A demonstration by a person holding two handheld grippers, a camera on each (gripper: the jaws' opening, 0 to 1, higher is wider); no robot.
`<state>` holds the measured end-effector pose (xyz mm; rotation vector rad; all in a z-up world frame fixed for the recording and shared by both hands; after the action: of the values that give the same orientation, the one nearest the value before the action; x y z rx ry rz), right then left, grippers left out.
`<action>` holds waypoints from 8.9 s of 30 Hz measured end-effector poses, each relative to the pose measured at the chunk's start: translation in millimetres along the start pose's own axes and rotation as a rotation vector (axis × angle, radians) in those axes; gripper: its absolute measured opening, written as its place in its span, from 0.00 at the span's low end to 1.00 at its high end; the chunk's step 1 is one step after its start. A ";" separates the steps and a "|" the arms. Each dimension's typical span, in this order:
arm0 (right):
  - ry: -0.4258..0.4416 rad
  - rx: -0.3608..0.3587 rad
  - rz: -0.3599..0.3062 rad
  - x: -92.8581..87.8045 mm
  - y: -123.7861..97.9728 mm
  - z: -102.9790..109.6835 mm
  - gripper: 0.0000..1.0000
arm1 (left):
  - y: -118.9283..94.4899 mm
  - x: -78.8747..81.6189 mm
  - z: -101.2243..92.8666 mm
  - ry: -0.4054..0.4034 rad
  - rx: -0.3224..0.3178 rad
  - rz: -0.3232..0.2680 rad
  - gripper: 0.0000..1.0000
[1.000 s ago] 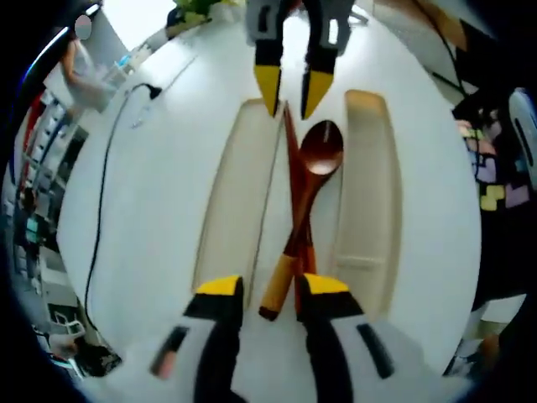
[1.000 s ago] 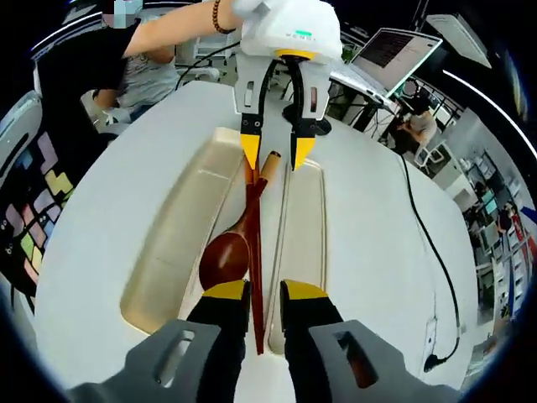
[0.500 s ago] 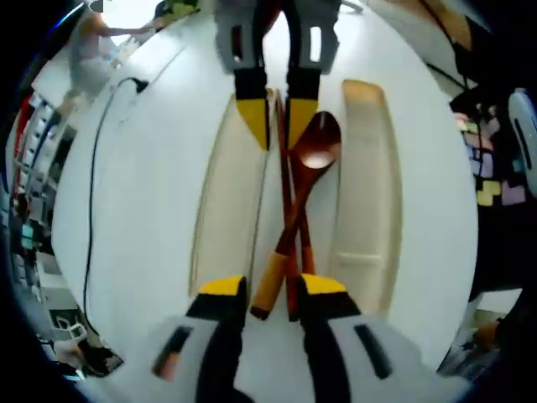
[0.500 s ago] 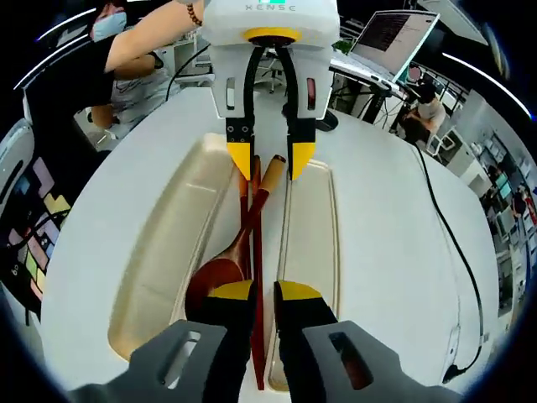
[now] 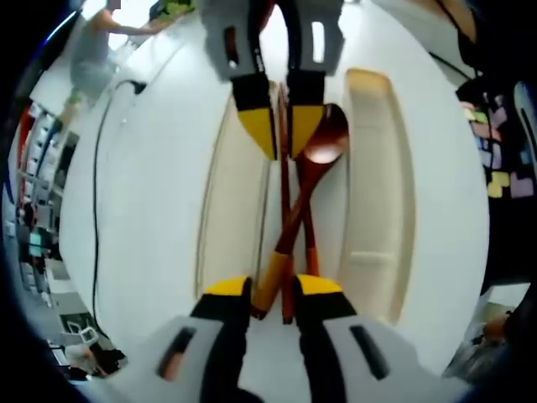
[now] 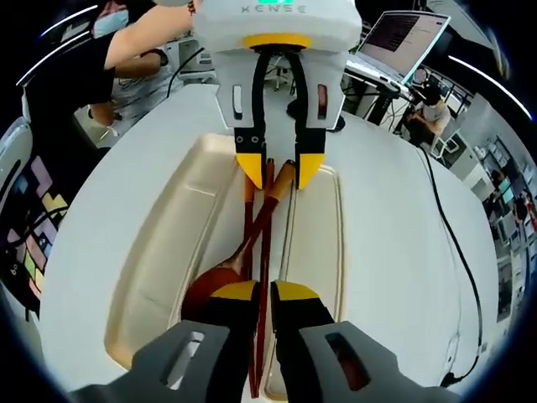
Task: Arrange the utensils inside the cutlery case until each visible utensil rests in its matching compartment.
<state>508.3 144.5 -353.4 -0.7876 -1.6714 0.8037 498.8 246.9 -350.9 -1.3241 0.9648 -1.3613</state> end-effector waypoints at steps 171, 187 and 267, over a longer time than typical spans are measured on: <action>0.325 -0.045 0.165 -38.1 -27.1 19.2 0.03 | 2.6 26.6 -0.1 -0.122 -0.080 -0.009 0.12; 0.258 -0.116 0.168 -37.7 -28.5 21.1 0.02 | -2.1 35.0 5.7 -0.122 -0.078 -0.019 0.12; 0.279 -0.190 0.074 -40.4 -28.5 23.2 0.02 | 0.6 34.2 14.5 0.206 -0.064 0.121 0.31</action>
<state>491.4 92.7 -355.8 -1.0489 -1.4885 0.5604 515.2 214.7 -342.4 -1.1679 1.2170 -1.4030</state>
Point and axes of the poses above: the point that each gripper's makers call its tool centre point, and the gripper's own axes: y roughly forward along the fingers, z roughly to its left, x roughly out of its top, the point moved 3 cm from there along -y, roughly backward along the fingers, and after that the axes turned 5 degrees about -x, right-handed, at the moved point
